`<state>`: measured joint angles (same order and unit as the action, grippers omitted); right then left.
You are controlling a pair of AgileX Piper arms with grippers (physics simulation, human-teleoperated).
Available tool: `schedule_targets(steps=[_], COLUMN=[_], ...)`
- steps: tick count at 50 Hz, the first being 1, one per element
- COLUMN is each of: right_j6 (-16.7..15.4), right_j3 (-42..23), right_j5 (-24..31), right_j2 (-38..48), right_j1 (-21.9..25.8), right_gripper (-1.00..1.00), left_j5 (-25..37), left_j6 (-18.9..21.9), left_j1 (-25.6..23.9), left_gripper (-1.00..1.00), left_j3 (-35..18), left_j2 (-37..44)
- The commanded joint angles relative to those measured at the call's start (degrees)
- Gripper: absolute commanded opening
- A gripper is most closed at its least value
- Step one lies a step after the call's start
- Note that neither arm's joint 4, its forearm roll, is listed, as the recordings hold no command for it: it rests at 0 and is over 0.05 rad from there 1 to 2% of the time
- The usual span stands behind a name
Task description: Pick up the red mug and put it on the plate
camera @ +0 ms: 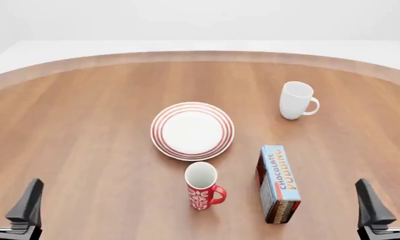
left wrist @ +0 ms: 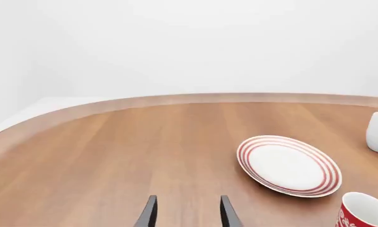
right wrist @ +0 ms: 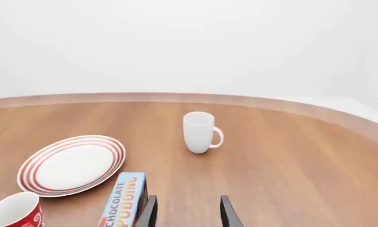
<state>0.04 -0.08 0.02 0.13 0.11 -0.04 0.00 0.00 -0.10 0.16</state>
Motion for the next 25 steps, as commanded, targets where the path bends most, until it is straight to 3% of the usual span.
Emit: schedule_targets(steps=[1, 13, 19, 25], right_j6=[0.57, 2.06, 2.62, 1.25], right_j3=[-0.15, -0.85, -6.38, -11.01], right_j5=[0.34, 1.01, 3.04, 3.37], right_j2=[0.26, 0.0, 0.01, 3.48], right_j1=[0.43, 1.95, 3.62, 5.5], right_gripper=[1.0, 1.0, 1.0, 1.0], left_j5=[-0.06, -0.06, -0.06, -0.06], left_j6=[0.0, 0.0, 0.0, 0.0], left_j1=[0.0, 0.0, 0.0, 0.0], left_gripper=[1.0, 1.0, 1.0, 1.0], left_j3=[-0.15, -0.15, -0.15, -0.15], left_j2=[0.25, 0.25, 0.25, 0.25])
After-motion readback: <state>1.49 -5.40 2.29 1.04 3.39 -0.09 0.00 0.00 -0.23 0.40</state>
